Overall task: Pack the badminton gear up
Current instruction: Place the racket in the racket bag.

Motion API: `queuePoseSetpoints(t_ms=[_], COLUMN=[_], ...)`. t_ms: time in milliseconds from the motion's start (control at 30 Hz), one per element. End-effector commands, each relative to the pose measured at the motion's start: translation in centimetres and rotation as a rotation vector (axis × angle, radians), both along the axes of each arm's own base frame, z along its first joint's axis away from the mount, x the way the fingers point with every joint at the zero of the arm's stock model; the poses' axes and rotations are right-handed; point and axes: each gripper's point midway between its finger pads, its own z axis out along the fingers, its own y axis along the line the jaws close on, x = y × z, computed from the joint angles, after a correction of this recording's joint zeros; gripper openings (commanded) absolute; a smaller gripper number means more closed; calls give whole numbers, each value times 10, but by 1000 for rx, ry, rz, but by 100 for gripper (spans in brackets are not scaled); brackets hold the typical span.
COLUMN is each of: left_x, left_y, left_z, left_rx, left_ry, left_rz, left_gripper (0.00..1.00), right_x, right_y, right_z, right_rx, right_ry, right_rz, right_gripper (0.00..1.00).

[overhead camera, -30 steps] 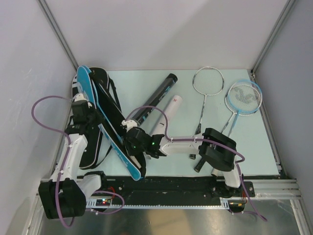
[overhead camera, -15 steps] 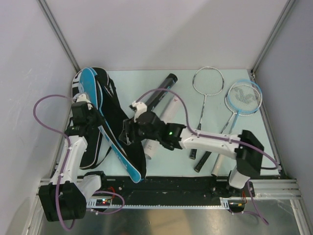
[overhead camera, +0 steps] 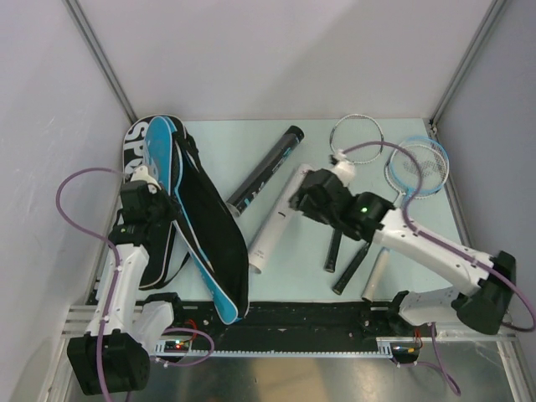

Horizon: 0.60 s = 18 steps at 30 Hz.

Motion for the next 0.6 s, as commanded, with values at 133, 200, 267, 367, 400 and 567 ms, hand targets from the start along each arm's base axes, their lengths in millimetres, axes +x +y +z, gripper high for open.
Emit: queuePoseSetpoints(t_ms=[133,200,267,367,400,567], left_x=[4,3,3,2,2,3], left_y=[-6,-6,-6,-7,-8,-9], left_z=[25,27,28,27,27,27], left_rx=[-1,0,0,-6,-7,-13], left_ry=[-120,-126,-130,-130,-129,-129], left_rz=[-49,-45,-43,-50,-51,-54], left_gripper=[0,0,0,0,0,0], right_x=[-28,-34,-37,-41,-38,-32], right_y=[-181,-206,-227,-253,-260,-266], right_z=[-73,-91,-107,-127,-133,-161], right_rx=[-326,-379,-424,-477,-467,-384], right_ry=[242,290,330,382,391,434], right_rz=[-518,-568,-595,-601,-601,-488], right_gripper=[61,60,60,60,61,63])
